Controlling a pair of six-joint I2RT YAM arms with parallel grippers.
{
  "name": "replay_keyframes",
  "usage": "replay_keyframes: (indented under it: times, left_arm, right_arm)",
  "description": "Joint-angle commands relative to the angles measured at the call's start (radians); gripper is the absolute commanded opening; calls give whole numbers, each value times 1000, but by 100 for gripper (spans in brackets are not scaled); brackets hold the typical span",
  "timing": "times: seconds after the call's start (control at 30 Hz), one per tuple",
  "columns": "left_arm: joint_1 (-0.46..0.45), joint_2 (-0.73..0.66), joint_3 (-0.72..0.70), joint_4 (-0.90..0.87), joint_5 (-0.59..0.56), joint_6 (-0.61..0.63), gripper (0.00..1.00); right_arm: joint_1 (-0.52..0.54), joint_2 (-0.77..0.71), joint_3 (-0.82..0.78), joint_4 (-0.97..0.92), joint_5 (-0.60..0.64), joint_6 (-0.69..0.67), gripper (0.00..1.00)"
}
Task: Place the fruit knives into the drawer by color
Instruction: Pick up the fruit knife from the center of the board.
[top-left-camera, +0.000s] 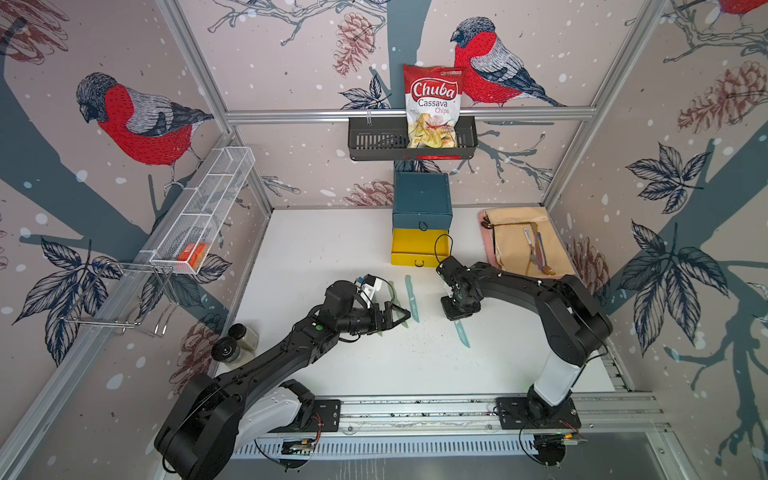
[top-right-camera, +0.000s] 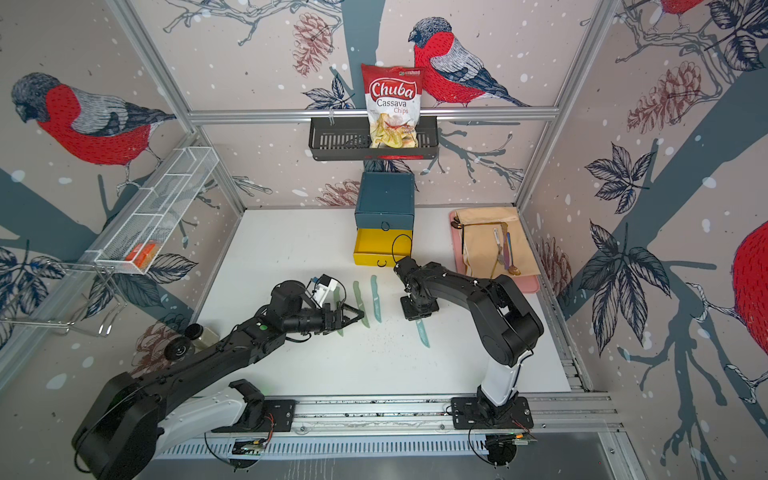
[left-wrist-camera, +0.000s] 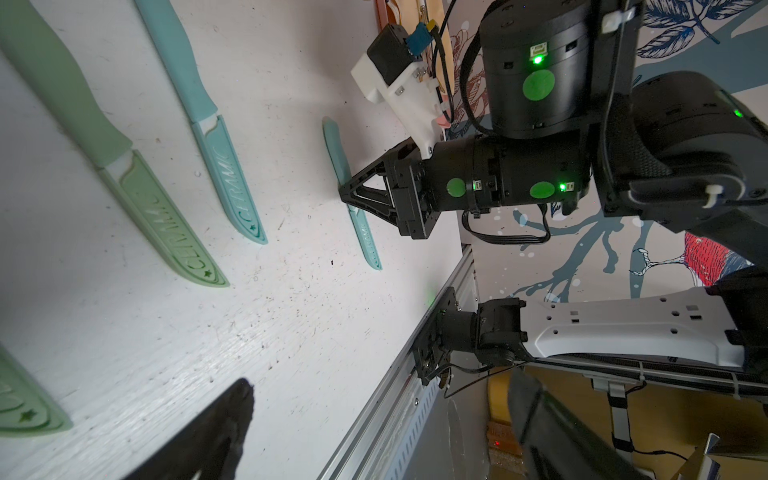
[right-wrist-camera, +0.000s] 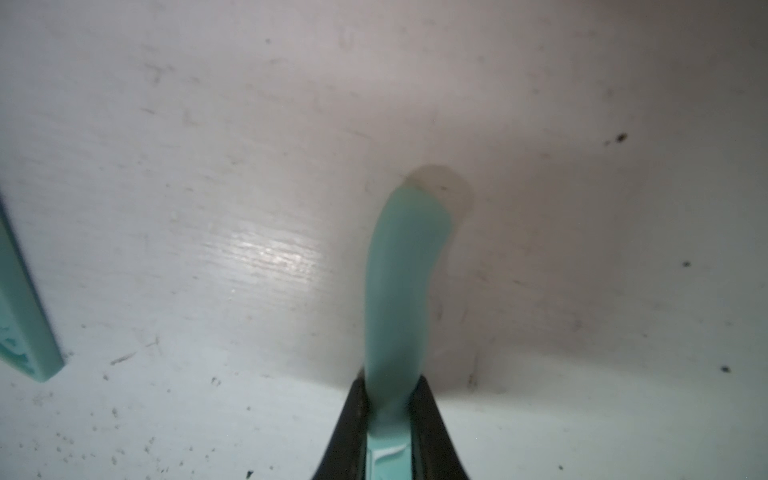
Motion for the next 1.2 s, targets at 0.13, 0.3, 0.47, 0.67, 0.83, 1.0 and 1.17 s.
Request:
replay_keyframes:
  times: [0.13, 0.3, 0.47, 0.67, 0.83, 1.0, 1.17]
  left_arm:
    - [-2, 12, 7, 38, 7, 19, 97]
    - [-1, 14, 9, 39, 8, 21, 97]
    - [-1, 15, 9, 38, 7, 22, 97]
    - [-2, 19, 20, 33, 10, 27, 97]
    - [0, 29, 39, 16, 15, 45, 97]
    - [-2, 39, 54, 8, 22, 55, 97]
    - [-1, 47, 73, -9, 26, 71, 97]
  right_arm:
    - [-9, -20, 44, -61, 4, 11, 0]
    - [-13, -37, 75, -91, 9, 15, 0]
    - [-16, -43, 76, -97, 5, 21, 0]
    - [-18, -51, 57, -96, 3, 43, 0]
    - [-21, -72, 37, -93, -15, 98, 0]
    - [-21, -93, 30, -111, -9, 205, 0]
    - [-21, -121, 31, -142, 7, 327, 0]
